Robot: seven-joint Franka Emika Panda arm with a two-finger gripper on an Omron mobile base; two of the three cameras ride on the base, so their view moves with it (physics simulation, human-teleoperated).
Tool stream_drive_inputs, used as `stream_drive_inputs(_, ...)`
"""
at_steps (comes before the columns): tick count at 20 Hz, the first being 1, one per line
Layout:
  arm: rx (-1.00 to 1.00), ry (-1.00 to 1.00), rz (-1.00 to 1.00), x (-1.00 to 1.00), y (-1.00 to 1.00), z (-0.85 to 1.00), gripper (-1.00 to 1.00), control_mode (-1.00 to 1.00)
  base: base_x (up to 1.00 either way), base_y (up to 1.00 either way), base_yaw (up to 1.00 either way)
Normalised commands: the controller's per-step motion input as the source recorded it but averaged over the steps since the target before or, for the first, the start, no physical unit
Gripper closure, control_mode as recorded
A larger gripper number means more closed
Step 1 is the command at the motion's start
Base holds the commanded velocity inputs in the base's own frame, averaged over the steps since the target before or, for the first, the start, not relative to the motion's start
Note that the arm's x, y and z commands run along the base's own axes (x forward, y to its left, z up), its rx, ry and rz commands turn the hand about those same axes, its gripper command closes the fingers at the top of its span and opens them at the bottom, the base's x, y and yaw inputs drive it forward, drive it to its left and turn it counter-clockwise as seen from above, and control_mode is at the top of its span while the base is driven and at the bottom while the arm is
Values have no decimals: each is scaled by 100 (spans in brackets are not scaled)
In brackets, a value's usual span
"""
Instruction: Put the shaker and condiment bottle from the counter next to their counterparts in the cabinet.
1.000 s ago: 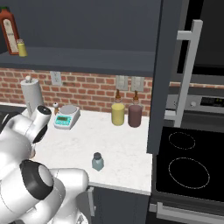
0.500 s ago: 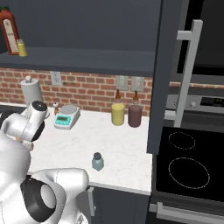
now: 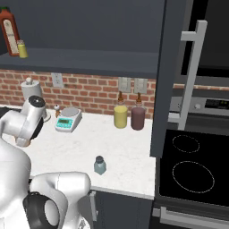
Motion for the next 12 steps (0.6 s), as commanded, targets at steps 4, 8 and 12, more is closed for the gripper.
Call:
stream_drive_inputs(4,11,0,-8,0,0,49,100,-100,0,0,0)
stream_drive_inputs(8,12,0,-10,0,0,46,100,-100,0,0,0)
stream_drive_inputs(12,7,0,-11,0,0,38,100,-100,0,0,0)
